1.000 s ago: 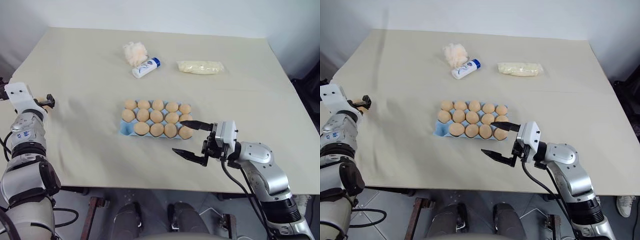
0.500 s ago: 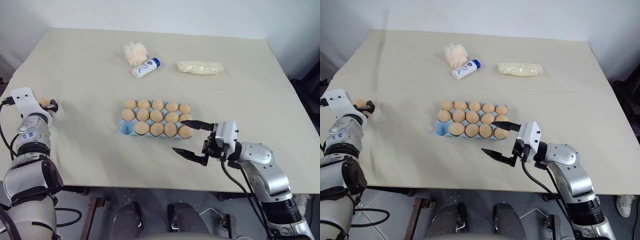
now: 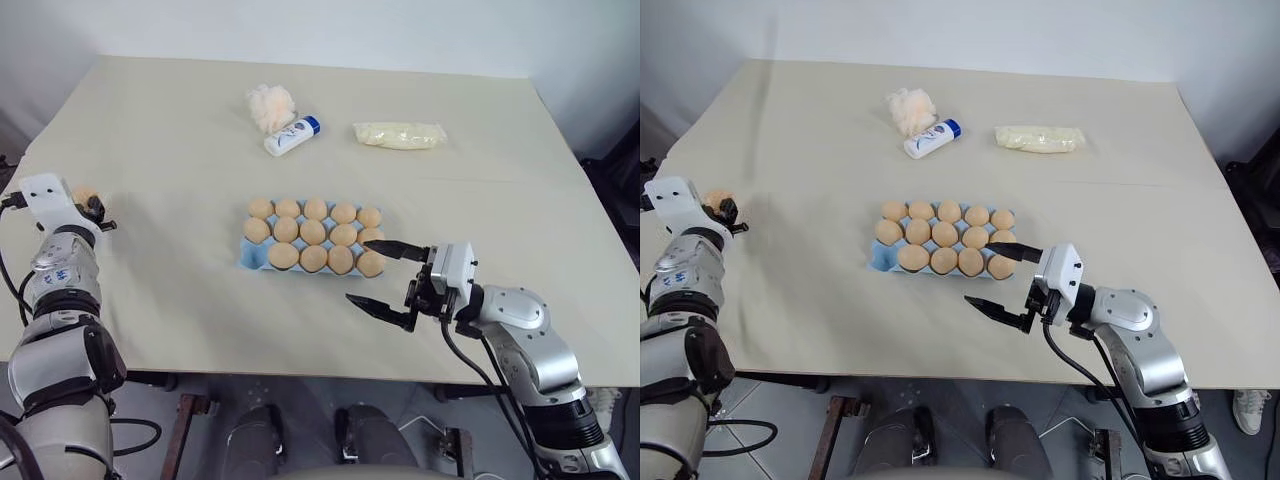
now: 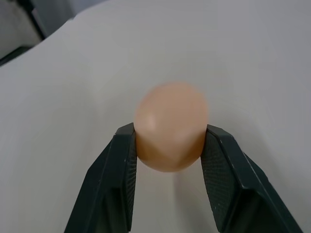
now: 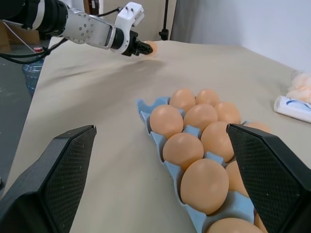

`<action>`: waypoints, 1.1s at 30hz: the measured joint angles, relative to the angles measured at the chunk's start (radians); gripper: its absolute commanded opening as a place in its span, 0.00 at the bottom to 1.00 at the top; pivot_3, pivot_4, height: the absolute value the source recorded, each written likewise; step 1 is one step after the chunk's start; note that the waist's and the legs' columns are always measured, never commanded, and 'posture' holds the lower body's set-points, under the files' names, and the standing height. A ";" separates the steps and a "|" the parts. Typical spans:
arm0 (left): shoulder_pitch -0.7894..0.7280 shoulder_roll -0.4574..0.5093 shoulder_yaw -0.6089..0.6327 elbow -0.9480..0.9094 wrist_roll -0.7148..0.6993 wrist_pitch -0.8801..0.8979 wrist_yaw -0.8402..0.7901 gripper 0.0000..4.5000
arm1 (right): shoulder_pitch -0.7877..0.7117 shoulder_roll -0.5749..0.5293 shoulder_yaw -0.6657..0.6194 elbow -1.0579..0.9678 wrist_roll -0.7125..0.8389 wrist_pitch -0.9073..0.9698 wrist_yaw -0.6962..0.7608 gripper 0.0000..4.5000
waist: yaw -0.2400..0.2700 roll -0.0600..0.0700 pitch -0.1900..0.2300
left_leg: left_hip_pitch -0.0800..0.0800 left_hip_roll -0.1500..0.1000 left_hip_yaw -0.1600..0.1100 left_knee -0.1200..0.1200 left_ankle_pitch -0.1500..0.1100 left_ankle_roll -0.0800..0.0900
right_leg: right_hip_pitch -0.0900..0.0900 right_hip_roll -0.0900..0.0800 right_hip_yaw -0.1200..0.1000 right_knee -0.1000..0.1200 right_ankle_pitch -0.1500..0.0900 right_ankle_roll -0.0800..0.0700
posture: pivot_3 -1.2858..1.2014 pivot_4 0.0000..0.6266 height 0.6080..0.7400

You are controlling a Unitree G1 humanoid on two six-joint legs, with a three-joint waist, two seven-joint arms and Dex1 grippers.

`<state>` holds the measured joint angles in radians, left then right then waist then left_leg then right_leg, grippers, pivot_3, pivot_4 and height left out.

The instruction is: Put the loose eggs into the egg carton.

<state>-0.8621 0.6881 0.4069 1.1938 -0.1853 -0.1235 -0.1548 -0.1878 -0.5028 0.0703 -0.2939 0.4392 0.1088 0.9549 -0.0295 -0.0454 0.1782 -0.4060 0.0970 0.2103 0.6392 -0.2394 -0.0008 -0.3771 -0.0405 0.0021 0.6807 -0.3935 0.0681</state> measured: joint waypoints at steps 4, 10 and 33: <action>0.116 -0.050 -0.012 -0.266 -0.111 -0.071 -0.352 0.41 | 0.006 -0.008 -0.002 -0.003 0.000 0.001 0.000 1.00 | 0.001 0.000 0.000 | 0.000 0.000 0.001 0.000 0.000 0.000 | 0.000 0.000 -0.002 0.000 0.000 0.000 | 0.52 0.24 1.00; 0.362 -0.031 -0.136 -0.740 -0.226 0.100 -0.736 0.41 | 0.022 -0.057 -0.049 -0.014 0.005 0.003 0.006 1.00 | -0.008 0.000 0.000 | 0.001 0.002 0.002 0.000 0.000 -0.001 | 0.000 0.002 0.005 0.000 -0.001 -0.002 | 0.52 0.24 1.00; 0.383 -0.029 -0.348 -0.821 -0.146 0.167 -0.962 0.83 | 0.055 -0.054 -0.051 -0.050 0.008 0.008 -0.035 1.00 | -0.008 0.000 0.000 | 0.001 0.000 -0.005 -0.004 0.003 0.000 | 0.002 -0.001 0.003 -0.001 -0.001 -0.007 | 0.52 0.24 1.00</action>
<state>-0.4793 0.6596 0.0592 0.3729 -0.3312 0.0431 -1.1164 -0.1328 -0.5571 0.0189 -0.3435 0.4473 0.1172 0.9195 -0.0377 -0.0452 0.1783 -0.4052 0.0972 0.2058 0.6348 -0.2368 -0.0009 -0.3753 -0.0419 0.0051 0.6793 -0.3948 0.0612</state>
